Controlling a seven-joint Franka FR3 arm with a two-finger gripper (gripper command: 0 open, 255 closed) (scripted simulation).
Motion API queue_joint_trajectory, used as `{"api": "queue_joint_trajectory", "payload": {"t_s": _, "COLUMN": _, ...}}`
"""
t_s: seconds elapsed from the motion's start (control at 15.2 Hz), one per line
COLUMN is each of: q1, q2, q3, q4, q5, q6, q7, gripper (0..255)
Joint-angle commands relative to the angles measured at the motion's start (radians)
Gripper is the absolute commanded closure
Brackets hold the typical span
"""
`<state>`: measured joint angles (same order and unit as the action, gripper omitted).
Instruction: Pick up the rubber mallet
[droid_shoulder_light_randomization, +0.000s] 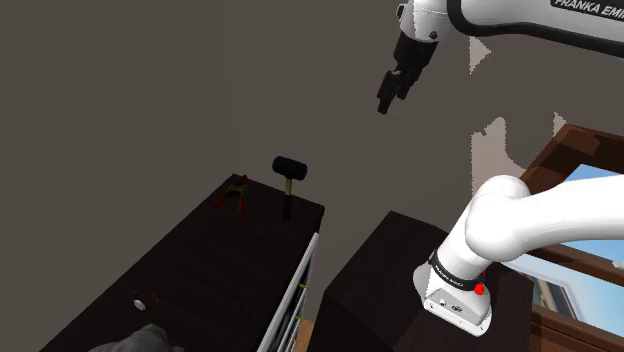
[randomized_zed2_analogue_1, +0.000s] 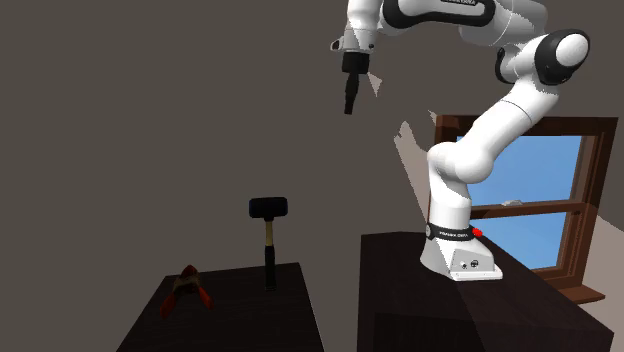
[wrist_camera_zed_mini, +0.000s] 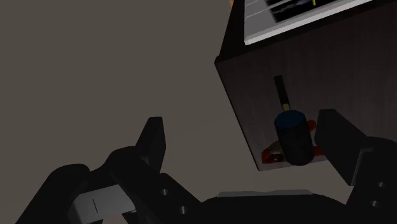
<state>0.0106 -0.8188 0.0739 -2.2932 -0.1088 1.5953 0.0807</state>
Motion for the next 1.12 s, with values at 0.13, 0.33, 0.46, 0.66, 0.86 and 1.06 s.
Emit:
{"api": "queue_joint_trajectory", "payload": {"t_s": 0.13, "q1": 0.006, "q2": 0.037, "q3": 0.009, "q4": -0.029, "q5": 0.000, "q6": 0.066, "q7": 0.005, "gripper": 0}}
{"api": "queue_joint_trajectory", "payload": {"t_s": 0.33, "q1": 0.014, "q2": 0.103, "q3": 0.023, "q4": -0.062, "q5": -0.001, "q6": 0.164, "q7": 0.012, "gripper": 0}}
{"api": "queue_joint_trajectory", "payload": {"t_s": 0.46, "q1": 0.018, "q2": 0.152, "q3": 0.034, "q4": -0.078, "q5": -0.004, "q6": 0.228, "q7": 0.018, "gripper": 0}}
{"api": "queue_joint_trajectory", "payload": {"t_s": 0.66, "q1": 0.023, "q2": 0.234, "q3": 0.050, "q4": -0.092, "q5": -0.011, "q6": 0.323, "q7": 0.028, "gripper": 0}}
{"api": "queue_joint_trajectory", "payload": {"t_s": 0.86, "q1": 0.025, "q2": 0.326, "q3": 0.067, "q4": -0.094, "q5": -0.024, "q6": 0.415, "q7": 0.041, "gripper": 0}}
{"api": "queue_joint_trajectory", "payload": {"t_s": 1.06, "q1": 0.025, "q2": 0.424, "q3": 0.086, "q4": -0.084, "q5": -0.042, "q6": 0.501, "q7": 0.056, "gripper": 0}}
